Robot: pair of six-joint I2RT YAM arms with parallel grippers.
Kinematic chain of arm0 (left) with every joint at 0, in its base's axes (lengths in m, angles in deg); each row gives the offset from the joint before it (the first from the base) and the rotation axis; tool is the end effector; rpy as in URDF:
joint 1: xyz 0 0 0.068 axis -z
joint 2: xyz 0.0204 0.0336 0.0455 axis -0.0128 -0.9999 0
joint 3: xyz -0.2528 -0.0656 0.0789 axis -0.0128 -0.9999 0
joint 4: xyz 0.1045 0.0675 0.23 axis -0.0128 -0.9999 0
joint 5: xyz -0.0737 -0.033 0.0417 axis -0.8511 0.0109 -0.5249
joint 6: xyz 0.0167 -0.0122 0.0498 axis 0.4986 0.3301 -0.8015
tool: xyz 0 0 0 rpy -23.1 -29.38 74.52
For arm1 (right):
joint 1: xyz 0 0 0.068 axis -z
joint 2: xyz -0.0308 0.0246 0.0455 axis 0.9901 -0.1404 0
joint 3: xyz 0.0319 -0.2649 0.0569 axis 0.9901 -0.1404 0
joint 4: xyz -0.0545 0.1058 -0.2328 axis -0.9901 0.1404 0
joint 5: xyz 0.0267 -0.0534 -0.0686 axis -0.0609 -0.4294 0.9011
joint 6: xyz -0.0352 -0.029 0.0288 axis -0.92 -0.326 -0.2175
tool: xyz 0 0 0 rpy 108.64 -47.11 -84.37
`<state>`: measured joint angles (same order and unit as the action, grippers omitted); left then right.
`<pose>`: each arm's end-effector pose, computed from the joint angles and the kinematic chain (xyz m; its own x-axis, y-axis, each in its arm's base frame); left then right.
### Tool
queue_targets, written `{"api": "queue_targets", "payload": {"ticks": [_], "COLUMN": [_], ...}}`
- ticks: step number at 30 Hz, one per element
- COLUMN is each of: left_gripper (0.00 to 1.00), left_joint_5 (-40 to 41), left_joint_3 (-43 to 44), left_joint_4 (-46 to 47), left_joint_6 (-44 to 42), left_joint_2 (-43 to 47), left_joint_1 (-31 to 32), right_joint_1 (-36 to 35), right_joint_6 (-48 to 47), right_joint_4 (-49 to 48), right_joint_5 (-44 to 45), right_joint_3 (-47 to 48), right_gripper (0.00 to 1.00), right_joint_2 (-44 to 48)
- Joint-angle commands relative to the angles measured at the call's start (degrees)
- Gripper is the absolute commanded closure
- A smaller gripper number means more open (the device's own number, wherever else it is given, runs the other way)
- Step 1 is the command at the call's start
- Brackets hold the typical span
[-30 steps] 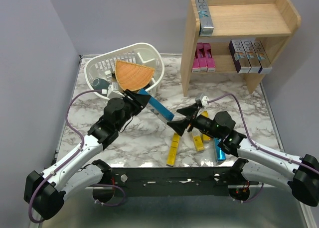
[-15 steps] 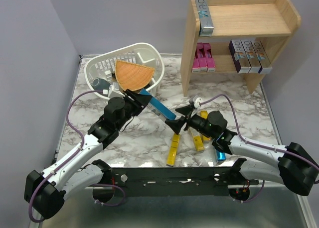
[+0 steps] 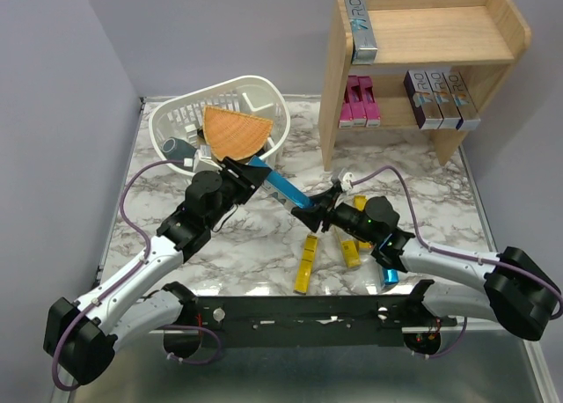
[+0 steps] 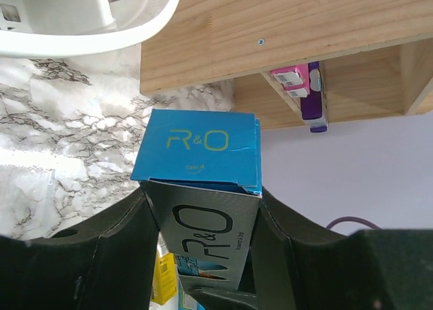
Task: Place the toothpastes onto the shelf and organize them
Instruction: Pick up the toothpaste from the center of the board, then place the toothpaste on the shelf.
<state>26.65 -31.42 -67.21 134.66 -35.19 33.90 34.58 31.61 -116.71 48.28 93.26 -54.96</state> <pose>0.1823 -0.1208 0.2963 -0.4972 -0.7983 -0.3398 -0.0134 0.3987 -0.9170 0.1627 0.1873 0.2360 -0.1825 0.1237 -0.9754 -0.8372 0.5006 0.2201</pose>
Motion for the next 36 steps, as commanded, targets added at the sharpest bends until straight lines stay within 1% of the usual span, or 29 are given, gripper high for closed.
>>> {"api": "queue_targets", "payload": {"ticks": [1, 2, 3, 5, 6, 8, 9, 10, 11, 12, 14, 15, 17, 18, 20, 21, 22, 24, 25, 27, 33, 34, 35, 36], "left_gripper": [0.41, 0.37, 0.31, 0.27, 0.23, 0.19, 0.14, 0.13, 0.11, 0.10, 0.10, 0.09, 0.09, 0.08, 0.08, 0.08, 0.08, 0.08, 0.08, 0.08, 0.08, 0.08, 0.08, 0.08], "left_joint_5": [1.27, 2.50, 3.29, 5.05, 7.15, 9.70, 12.41, 13.83, 15.24, 16.82, 21.21, 22.80, 26.49, 27.20, 29.13, 29.66, 30.28, 32.29, 32.74, 33.79, 31.60, 31.34, 31.16, 31.16], "left_joint_3": [1.97, 2.06, 2.58, 3.37, 4.16, 4.78, 5.65, 6.44, 7.50, 9.68, 11.80, 13.47, 14.62, 15.32, 15.50, 15.16, 14.81, 13.23, 12.52, 10.60, 8.65, 8.48, 8.30, 8.04], "left_joint_4": [2.00, 1.74, 1.39, 0.33, -0.10, -0.64, -0.72, -1.42, -1.95, -2.30, -2.39, -3.61, -3.36, -3.01, -0.92, 0.06, 1.98, 3.49, 4.63, 5.16, 3.67, 3.76, 3.76, 3.85], "left_joint_6": [-1.21, -1.91, -2.79, -7.09, -8.84, -13.59, -15.61, -17.72, -23.05, -25.80, -34.04, -36.70, -40.66, -44.59, -48.65, -52.51, -54.63, -57.63, -59.90, -60.98, -61.68, -62.21, -62.65, -63.78], "left_joint_2": [0.98, 1.51, 1.95, 3.52, 4.23, 6.68, 7.57, 8.45, 9.24, 10.73, 12.49, 13.11, 14.16, 15.39, 16.54, 17.50, 17.86, 18.65, 18.74, 19.00, 17.51, 17.16, 16.81, 16.20], "left_joint_1": [0.17, 0.09, 0.08, 0.08, 0.08, 0.08, 0.08, 0.00, 0.00, 0.00, 0.00, 0.00, 0.00, 0.00, 0.00, 0.00, 0.00, 0.00, 0.00, 0.00, -0.09, -0.09, -0.18, -0.18], "right_joint_1": [-0.37, -0.37, -0.37, -0.37, -0.28, -0.28, -0.28, -0.28, -0.20, -0.11, 0.24, 0.42, 1.21, 1.56, 3.49, 4.28, 5.77, 7.44, 9.19, 11.22, 18.69, 21.83, 23.69, 25.80], "right_joint_6": [3.13, 3.83, 5.32, 6.47, 7.43, 7.70, 8.14, 7.97, 7.97, 7.88, 7.97, 8.14, 8.06, 8.14, 8.14, 8.32, 8.67, 9.72, 10.42, 12.70, 17.62, 18.85, 20.26, 23.58], "right_joint_4": [0.27, 1.24, 2.12, 4.58, 6.16, 10.29, 12.22, 15.81, 17.23, 18.81, 24.26, 26.02, 30.77, 32.35, 37.27, 38.94, 41.57, 42.91, 43.35, 45.98, 51.87, 53.18, 53.37, 53.37], "right_joint_5": [-0.78, -0.17, 0.27, 1.59, 2.38, 4.13, 4.76, 5.37, 5.99, 6.51, 8.09, 8.54, 9.33, 9.68, 10.12, 10.12, 10.12, 9.51, 9.51, 9.25, 9.69, 8.81, 5.67, 3.90], "right_joint_3": [1.24, 1.50, 1.68, 2.38, 2.99, 4.92, 5.98, 6.94, 9.04, 10.11, 12.92, 15.89, 18.89, 22.56, 26.70, 28.73, 32.84, 36.03, 39.18, 42.27, 54.14, 55.54, 56.43, 57.65], "right_gripper": [0.56, 0.58, 0.60, 0.61, 0.63, 0.63, 0.64, 0.64, 0.64, 0.64, 0.64, 0.64, 0.64, 0.64, 0.64, 0.64, 0.64, 0.64, 0.64, 0.64, 0.65, 0.65, 0.65, 0.66], "right_joint_2": [3.69, 5.00, 5.71, 7.20, 8.78, 10.46, 11.25, 12.56, 13.18, 13.89, 15.38, 15.82, 16.96, 17.23, 17.32, 17.06, 16.88, 15.92, 15.65, 14.34, 10.30, 8.81, 8.01, 7.48]}}
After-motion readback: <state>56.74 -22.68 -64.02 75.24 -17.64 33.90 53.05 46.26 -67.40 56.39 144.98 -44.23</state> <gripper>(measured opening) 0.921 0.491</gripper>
